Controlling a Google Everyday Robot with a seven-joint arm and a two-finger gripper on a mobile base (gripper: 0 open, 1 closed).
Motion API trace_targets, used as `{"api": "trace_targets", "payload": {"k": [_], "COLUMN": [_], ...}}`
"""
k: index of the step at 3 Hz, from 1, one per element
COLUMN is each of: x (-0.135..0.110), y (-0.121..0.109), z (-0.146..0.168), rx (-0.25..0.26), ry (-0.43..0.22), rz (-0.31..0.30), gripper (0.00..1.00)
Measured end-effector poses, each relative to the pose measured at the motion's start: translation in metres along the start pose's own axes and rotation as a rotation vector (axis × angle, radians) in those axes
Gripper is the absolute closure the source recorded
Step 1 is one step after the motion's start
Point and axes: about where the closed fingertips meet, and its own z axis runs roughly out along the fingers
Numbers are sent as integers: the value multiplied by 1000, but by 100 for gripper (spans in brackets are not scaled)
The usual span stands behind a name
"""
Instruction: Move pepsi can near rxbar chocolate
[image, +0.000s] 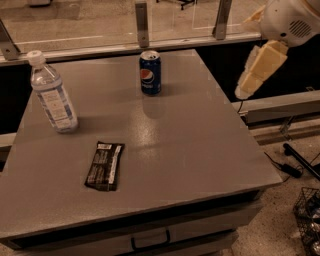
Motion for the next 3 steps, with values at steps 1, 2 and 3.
{"api": "trace_targets", "payload": {"k": [1, 2, 3], "x": [-44, -81, -81], "y": [-7, -18, -18], "z": [40, 76, 76], "rx": [-50, -53, -53], "ry": [-156, -258, -258], "rz": [-77, -114, -114], "gripper": [0, 0, 0]}}
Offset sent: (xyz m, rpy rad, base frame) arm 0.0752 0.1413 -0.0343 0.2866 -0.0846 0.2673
